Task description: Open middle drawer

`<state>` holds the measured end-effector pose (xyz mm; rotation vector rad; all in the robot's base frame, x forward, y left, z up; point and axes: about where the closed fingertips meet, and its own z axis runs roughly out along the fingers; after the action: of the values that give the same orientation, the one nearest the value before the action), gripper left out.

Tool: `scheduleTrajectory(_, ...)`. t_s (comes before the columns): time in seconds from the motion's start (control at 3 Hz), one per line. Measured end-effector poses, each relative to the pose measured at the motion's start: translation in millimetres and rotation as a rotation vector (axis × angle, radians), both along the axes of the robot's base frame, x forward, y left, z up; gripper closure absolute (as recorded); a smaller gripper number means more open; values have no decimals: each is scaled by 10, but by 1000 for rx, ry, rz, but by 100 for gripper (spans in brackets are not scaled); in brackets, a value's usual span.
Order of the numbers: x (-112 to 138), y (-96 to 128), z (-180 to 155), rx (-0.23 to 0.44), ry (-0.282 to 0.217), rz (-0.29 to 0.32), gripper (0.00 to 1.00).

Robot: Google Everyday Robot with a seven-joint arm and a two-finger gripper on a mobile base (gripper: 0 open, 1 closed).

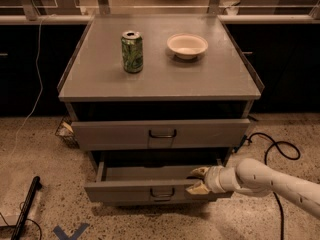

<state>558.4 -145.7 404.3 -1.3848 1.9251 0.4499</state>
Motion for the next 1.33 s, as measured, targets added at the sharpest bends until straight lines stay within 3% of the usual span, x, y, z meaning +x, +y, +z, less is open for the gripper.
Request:
scheduleTrajectory(0.33, 0, 0, 0, 0, 0, 0, 88)
scheduleTrajectory(0.67, -177, -123, 60, -9, 3, 1, 100)
scheduleTrajectory(1.33, -307, -156, 73, -4, 5, -9, 100)
